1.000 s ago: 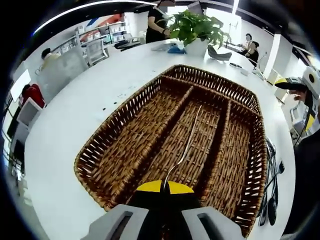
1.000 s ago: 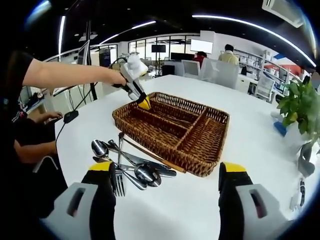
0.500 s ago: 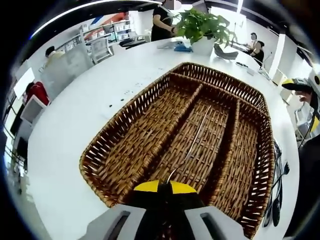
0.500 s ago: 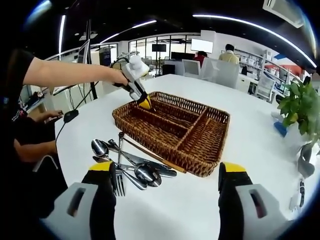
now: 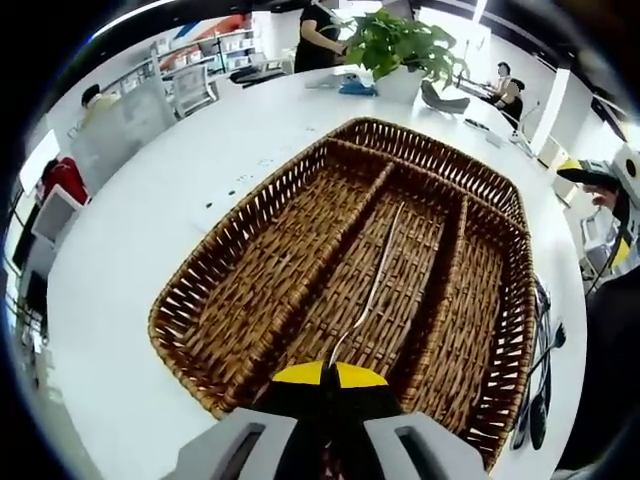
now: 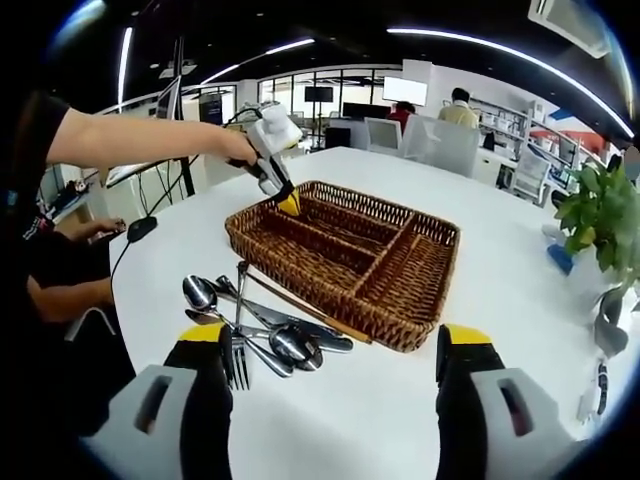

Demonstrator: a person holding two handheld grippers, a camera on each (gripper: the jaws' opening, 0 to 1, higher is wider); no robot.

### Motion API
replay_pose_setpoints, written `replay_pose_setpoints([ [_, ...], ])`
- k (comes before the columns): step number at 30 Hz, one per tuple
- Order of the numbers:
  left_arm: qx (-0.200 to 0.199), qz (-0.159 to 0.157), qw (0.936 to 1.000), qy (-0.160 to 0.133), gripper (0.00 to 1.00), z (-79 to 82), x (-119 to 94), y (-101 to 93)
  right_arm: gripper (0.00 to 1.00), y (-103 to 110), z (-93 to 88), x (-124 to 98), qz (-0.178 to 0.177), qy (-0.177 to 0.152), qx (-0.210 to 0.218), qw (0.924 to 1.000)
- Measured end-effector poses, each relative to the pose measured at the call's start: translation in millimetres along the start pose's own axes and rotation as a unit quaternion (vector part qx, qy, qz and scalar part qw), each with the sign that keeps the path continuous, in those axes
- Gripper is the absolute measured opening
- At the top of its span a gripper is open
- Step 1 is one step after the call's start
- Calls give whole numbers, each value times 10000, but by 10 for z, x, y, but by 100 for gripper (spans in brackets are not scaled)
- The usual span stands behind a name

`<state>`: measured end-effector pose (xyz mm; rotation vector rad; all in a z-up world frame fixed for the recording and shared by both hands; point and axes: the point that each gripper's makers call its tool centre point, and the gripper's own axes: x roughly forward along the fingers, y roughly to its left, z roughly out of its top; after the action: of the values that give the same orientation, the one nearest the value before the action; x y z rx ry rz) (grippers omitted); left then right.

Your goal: Arrange the knives, forks, and spoons in their matching storage slots by inserting each utensil handle-first until every utensil is classified and aligned in the correct compartment

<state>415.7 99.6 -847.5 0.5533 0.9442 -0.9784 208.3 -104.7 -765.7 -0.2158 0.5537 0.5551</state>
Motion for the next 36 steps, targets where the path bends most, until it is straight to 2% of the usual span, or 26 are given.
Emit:
replay_pose_setpoints([
  [4, 107, 149, 9998, 46, 1, -3, 10, 48, 85, -7, -6, -10, -5, -6, 15, 10000],
  [9, 108, 351, 9993, -54, 3, 40, -4, 130, 84, -8, -19, -10, -12, 18, 12, 10000],
  [14, 30, 237, 9997, -18, 2, 36, 6, 104, 84, -7, -21, -6, -17, 31, -5, 10000],
  [21, 253, 444, 9987, -49, 7, 63, -19, 178, 84, -9, -46, -9, -24, 61, 4, 10000],
  [28, 449, 528, 9976, -25, 10, 90, -77, 150, 84, 14, -35, 1, -2, 51, -19, 10000],
  [36, 392, 568, 9971, -314, 13, 231, -225, 113, 86, 26, 45, -9, -6, -96, -6, 10000],
])
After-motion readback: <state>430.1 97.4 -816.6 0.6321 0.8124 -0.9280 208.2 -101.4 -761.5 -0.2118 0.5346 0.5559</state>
